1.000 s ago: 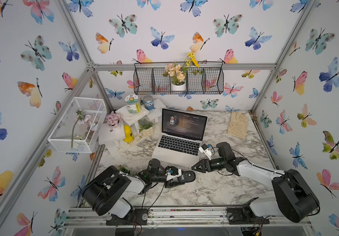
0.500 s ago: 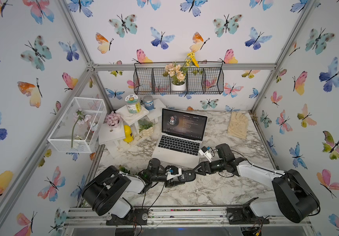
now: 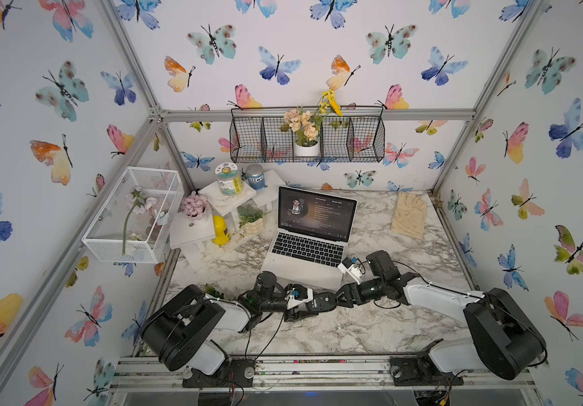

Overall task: Remove the wireless mouse receiver from the laptop
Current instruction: Close the lid on the mouse.

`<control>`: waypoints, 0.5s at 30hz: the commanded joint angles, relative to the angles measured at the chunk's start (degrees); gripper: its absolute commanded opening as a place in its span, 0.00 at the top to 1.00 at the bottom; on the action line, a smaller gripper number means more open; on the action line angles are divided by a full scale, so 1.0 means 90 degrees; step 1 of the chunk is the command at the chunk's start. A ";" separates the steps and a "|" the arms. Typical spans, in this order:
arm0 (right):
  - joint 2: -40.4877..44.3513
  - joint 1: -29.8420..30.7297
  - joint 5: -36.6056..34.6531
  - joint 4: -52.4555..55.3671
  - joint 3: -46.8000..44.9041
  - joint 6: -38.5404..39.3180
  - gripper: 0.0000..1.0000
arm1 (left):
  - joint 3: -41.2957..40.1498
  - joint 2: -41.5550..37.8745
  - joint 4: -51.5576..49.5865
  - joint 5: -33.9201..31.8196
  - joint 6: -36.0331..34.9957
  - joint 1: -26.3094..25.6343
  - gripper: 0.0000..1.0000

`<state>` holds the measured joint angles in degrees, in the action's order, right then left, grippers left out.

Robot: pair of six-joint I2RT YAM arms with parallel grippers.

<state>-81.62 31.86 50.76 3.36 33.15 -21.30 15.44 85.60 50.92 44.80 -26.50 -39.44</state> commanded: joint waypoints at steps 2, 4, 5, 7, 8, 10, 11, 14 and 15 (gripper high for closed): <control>-0.0117 0.0136 -0.0147 0.0037 -0.0011 0.0100 0.19 | 0.0120 0.0020 0.0030 0.0245 0.0066 0.0013 1.00; -0.0163 0.0188 -0.0181 0.0024 0.0006 0.0096 0.19 | 0.0120 0.0015 0.0046 0.0275 0.0073 0.0007 1.00; -0.0201 0.0205 -0.0181 -0.0006 0.0006 0.0077 0.19 | 0.0130 0.0018 0.0046 0.0286 0.0074 0.0009 1.00; -0.0262 0.0263 -0.0213 -0.0040 0.0023 0.0062 0.19 | 0.0120 0.0019 0.0060 0.0288 0.0074 0.0008 1.00; -0.0308 0.0311 -0.0244 -0.0059 0.0037 0.0052 0.19 | 0.0120 0.0019 0.0058 0.0294 0.0074 0.0012 1.00; -0.0432 0.0418 -0.0315 -0.0080 0.0109 0.0034 0.19 | 0.0130 0.0012 0.0065 0.0309 0.0082 0.0007 1.00; -0.0510 0.0477 -0.0307 -0.0107 0.0142 0.0033 0.19 | 0.0130 0.0005 0.0064 0.0315 0.0084 0.0009 1.00; -0.0693 0.0631 -0.0370 -0.0246 0.0212 -0.0022 0.20 | 0.0110 -0.0019 0.0074 0.0324 0.0083 0.0002 1.00; -0.0750 0.0666 -0.0372 -0.0317 0.0231 -0.0050 0.21 | 0.0117 -0.0019 0.0072 0.0331 0.0083 -0.0002 1.00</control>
<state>-86.50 36.58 50.39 1.52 34.22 -21.41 15.46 85.78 48.95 44.88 -26.50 -39.44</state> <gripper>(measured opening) 0.797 0.588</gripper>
